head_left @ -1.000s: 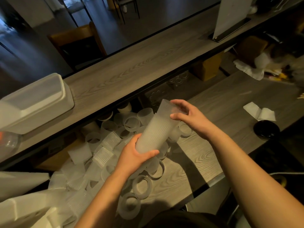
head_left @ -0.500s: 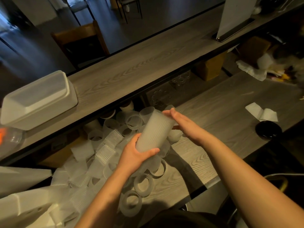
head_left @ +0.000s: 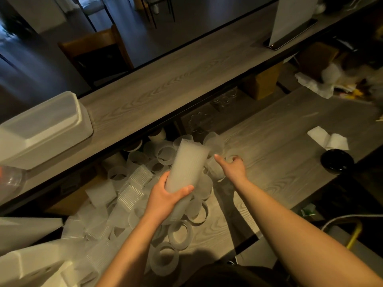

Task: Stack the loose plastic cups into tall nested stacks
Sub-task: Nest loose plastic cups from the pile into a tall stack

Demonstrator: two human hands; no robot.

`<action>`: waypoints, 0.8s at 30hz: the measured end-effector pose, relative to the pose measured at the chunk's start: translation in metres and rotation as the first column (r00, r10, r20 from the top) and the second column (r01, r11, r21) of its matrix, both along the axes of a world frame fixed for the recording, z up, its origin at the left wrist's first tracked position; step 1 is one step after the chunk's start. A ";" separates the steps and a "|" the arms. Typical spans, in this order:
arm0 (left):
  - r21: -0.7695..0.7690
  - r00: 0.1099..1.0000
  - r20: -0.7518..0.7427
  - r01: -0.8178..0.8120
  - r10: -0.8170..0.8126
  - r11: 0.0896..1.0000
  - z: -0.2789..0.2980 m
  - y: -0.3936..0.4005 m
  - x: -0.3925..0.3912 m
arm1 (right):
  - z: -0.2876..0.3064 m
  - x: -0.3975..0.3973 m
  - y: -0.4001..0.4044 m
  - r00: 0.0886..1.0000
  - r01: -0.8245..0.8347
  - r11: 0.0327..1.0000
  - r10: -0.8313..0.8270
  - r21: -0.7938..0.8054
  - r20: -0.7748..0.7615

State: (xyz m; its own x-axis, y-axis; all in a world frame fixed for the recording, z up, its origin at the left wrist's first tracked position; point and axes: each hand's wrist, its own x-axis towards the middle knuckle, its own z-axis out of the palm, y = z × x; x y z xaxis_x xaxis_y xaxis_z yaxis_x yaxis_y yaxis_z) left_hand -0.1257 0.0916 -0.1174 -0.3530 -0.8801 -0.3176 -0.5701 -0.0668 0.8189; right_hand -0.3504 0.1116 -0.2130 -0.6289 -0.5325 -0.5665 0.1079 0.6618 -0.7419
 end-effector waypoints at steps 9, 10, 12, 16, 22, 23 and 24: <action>-0.027 0.999 0.019 -0.027 0.027 0.999 -0.003 -0.010 0.000 | -0.036 -0.001 -0.027 0.996 -0.027 0.982 0.042 0.188 -0.077; -0.026 0.999 0.019 -0.031 0.032 0.999 -0.003 -0.011 0.000 | -0.036 -0.001 -0.029 0.996 -0.028 0.981 0.044 0.190 -0.080; -0.025 0.999 0.022 -0.039 0.040 0.999 -0.004 -0.013 0.000 | -0.033 0.000 -0.030 0.996 -0.024 0.981 0.041 0.192 -0.083; -0.029 0.999 0.029 -0.033 0.034 0.999 -0.004 -0.017 -0.001 | -0.019 0.001 -0.029 0.998 -0.014 0.986 0.024 0.168 -0.059; -0.022 0.999 0.029 -0.035 0.036 0.999 -0.004 -0.020 -0.002 | 0.004 -0.003 -0.016 0.999 0.021 0.997 -0.023 0.069 0.038; -0.025 0.999 0.031 -0.032 0.033 0.999 -0.005 -0.020 -0.002 | 0.008 -0.005 -0.014 0.998 0.038 0.998 -0.041 0.050 0.057; -0.028 0.999 0.032 -0.025 0.026 0.999 -0.005 -0.020 -0.002 | 0.012 -0.009 -0.013 0.996 0.059 0.998 -0.061 0.028 0.070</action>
State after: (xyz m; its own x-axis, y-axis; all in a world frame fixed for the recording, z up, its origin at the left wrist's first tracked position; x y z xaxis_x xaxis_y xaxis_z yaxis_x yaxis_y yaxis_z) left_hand -0.1277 0.0717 -0.1220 -0.3201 -0.8974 -0.3037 -0.5947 -0.0592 0.8018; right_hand -0.3594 0.0987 -0.2014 -0.6169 -0.4793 -0.6243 0.2000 0.6717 -0.7133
